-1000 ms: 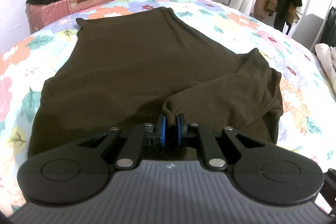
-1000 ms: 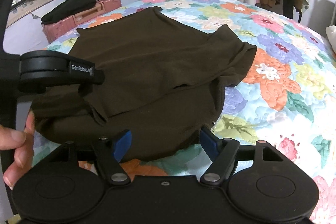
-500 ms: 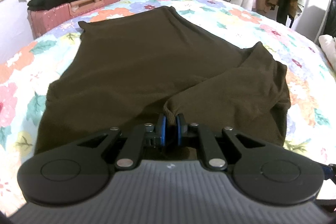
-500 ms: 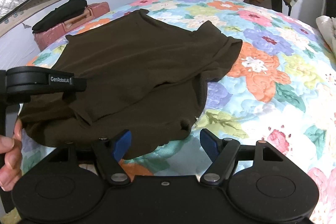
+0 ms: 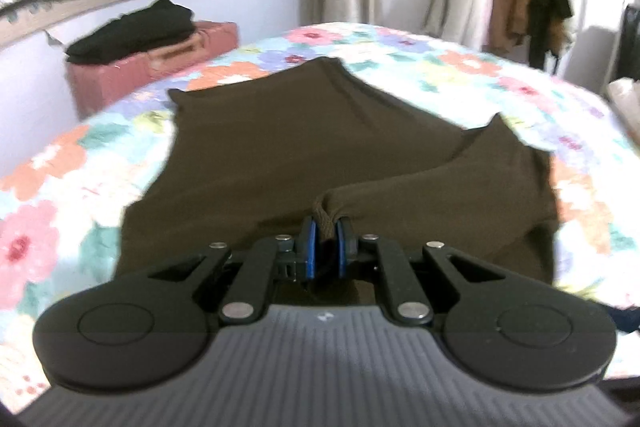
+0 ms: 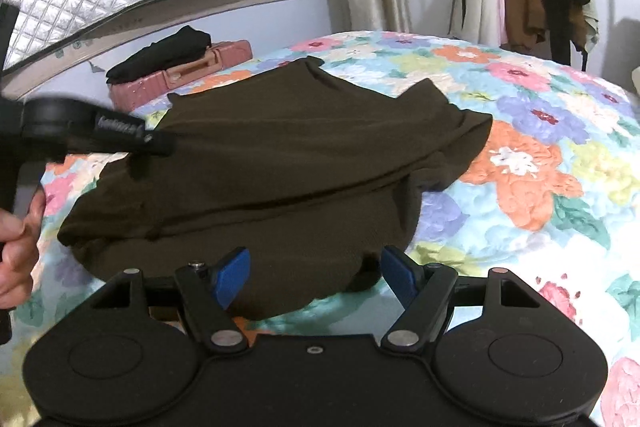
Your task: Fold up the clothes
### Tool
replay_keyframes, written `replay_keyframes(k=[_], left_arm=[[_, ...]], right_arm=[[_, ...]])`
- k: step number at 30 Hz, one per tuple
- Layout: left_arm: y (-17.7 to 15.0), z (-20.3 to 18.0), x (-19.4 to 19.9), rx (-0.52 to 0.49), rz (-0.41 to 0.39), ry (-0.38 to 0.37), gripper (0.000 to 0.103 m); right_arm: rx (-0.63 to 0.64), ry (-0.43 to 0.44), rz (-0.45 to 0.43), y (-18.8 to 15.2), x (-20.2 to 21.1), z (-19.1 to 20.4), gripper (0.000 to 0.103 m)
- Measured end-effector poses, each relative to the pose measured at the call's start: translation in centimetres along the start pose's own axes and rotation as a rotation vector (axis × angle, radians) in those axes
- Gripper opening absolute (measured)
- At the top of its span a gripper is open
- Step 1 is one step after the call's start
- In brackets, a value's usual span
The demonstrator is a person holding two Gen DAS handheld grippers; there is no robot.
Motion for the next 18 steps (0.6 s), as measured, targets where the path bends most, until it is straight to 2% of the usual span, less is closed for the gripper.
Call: replay_keyframes(k=[2,5,8,11,14,15,17,18], left_arm=[[-0.1,0.6,-0.5,-0.012,0.001,0.011,0.01],[0.0,1.8,-0.8,0.052,-0.01,-0.022,0.01],[0.5,2.8,-0.6,0.073,-0.034,-0.017,0.01],[1.5,4.2,0.5,0.109,-0.067,-0.027,0.01],[2.3,5.8,1.0,0.153,-0.065,-0.047,0.01],[2.5,5.9,0.6,0.13,-0.049,-0.048,0.01],[2.5,5.1,-0.7,-0.068,0.014,-0.032,0.01],[2.5,5.4,-0.8,-0.129,0.011,-0.001,0.01]], right_arm=[[-0.003,0.005,-0.002,0.3,-0.2,-0.3,0.077],[0.035,0.011,-0.017,0.6,-0.6,-0.4,0.077],[0.082,0.031,-0.032,0.8,-0.8,-0.5,0.078],[0.057,0.031,-0.025,1.1,-1.1,-1.5,0.079],[0.028,0.017,-0.015,1.7,-1.4,-3.0,0.079],[0.036,0.012,-0.014,1.9,-1.6,-3.4,0.079],[0.078,0.006,0.0,2.4,-2.3,-4.1,0.079],[0.123,0.005,0.017,2.7,-2.8,-4.3,0.079]])
Point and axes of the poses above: each gripper's, at about its wrist camera, not at the fingertips, and x roughly against the way its jaws point, z to its left, y to its top, the point moved 6 cm from there along -x, roughly the way its jaws point, and after that the axes turned 1 degree about -x, right-handed, at the moved point
